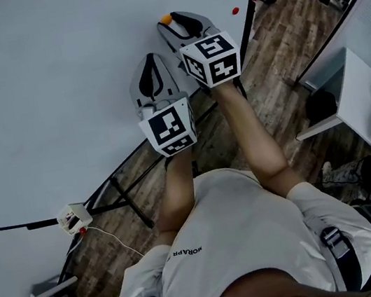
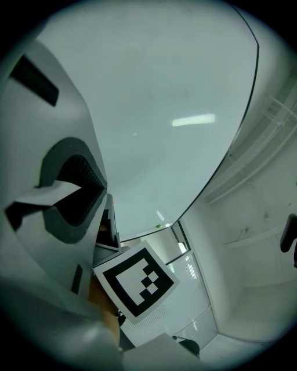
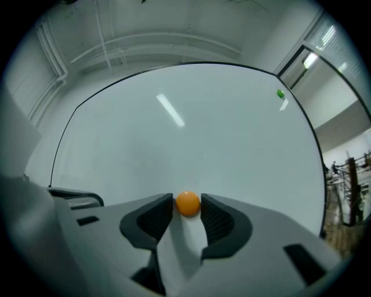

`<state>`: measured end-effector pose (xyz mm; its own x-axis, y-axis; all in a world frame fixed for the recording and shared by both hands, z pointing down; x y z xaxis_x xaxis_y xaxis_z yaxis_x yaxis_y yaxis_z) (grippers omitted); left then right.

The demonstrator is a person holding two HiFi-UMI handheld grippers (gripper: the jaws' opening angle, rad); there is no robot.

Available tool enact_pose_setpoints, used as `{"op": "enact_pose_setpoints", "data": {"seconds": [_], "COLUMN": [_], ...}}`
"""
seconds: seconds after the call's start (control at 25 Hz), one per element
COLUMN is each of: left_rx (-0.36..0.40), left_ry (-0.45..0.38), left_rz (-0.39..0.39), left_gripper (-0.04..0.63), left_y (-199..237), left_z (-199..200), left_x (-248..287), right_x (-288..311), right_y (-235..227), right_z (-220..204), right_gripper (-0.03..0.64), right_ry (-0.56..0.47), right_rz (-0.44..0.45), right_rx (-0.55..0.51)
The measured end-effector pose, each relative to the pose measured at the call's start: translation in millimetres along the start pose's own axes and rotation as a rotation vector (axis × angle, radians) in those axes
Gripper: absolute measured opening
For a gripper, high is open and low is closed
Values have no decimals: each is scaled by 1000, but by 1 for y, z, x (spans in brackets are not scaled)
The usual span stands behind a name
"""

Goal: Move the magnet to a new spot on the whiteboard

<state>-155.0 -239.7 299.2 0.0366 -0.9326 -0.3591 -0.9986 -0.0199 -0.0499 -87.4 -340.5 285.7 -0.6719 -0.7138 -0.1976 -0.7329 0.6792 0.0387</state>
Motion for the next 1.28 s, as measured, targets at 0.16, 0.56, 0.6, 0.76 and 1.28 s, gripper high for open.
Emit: {"op": "enact_pose_setpoints", "data": {"seconds": [0.16, 0.56, 0.6, 0.76, 1.28], "left_rx": [-4, -6, -5, -5, -3], "left_ry": [5, 11, 13, 16, 3], "left_rz": [2, -4, -2, -7, -7], "left_gripper": [3, 3, 3, 3, 3], "left_y": [2, 3, 2, -3, -5], "left_z": [-2, -6, -6, -5, 0], "left_x": [0, 4, 4, 3, 3], "right_x": [1, 6, 4, -1, -10], "right_y": [0, -1, -1, -4, 1], "right_z": [-1, -3, -3, -1, 10], "right_gripper": [140, 132, 132, 130, 130], "right_ry": [-3, 5, 5, 3, -18], "right_rz": [-8, -27, -26, -24, -6], "right_rx": [3, -17, -17, -16, -30]}}
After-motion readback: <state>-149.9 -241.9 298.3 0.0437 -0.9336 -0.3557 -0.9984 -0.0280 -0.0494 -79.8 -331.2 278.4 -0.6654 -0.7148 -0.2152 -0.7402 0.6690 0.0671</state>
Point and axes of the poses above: the fingertips, and each gripper's own axes: x forward along the fingers, y to its left, z out of its top, the point moved 4 cm from there along -x, backward along the fingers, and after that the axes turned 8 degrees about -y, right-handed, at the moved point
